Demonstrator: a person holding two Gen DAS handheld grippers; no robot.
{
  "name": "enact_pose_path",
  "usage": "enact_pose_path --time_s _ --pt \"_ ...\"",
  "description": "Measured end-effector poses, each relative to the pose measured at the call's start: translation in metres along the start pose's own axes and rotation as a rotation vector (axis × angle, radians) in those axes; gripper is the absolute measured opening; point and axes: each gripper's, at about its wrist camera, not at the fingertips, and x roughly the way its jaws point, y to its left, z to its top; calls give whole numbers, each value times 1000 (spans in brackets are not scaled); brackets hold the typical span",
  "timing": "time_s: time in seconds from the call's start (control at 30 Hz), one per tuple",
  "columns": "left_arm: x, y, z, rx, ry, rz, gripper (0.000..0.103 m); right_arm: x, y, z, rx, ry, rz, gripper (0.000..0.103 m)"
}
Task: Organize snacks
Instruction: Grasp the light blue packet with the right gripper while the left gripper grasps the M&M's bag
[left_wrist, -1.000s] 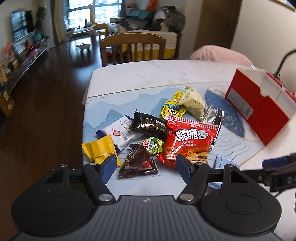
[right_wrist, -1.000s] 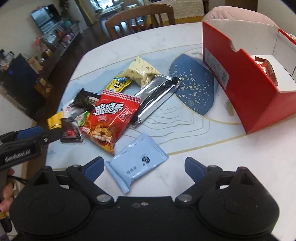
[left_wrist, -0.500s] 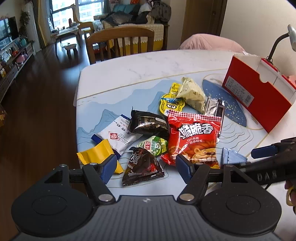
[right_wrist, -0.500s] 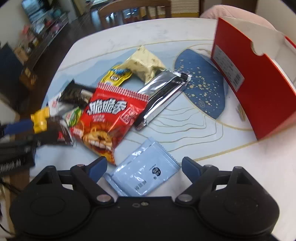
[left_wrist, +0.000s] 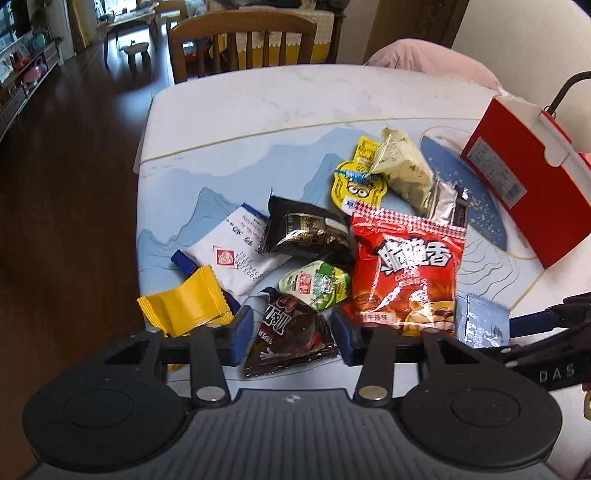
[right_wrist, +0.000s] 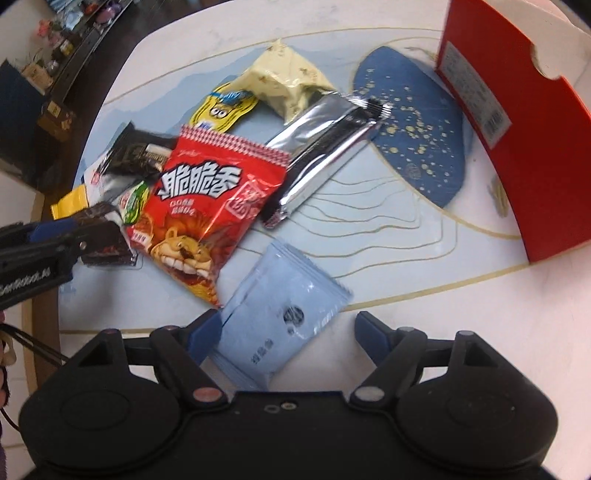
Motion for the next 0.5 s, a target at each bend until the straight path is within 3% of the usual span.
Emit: enact_pose_path --time_s 0.1,0.23,0.37,0.5 --pt "1 1 0 -11 8 1 37 -1 9 1 -55 -9 -31 77" --pt "0 2 1 -31 10 -4 31 -3 17 0 -113 -6 7 55" --pt "-2 3 0 -58 11 -14 28 -5 14 -2 -115 -11 48 42" --pt "-5 5 -2 -95 7 -25 27 -9 3 -7 -107 -29 66 38"
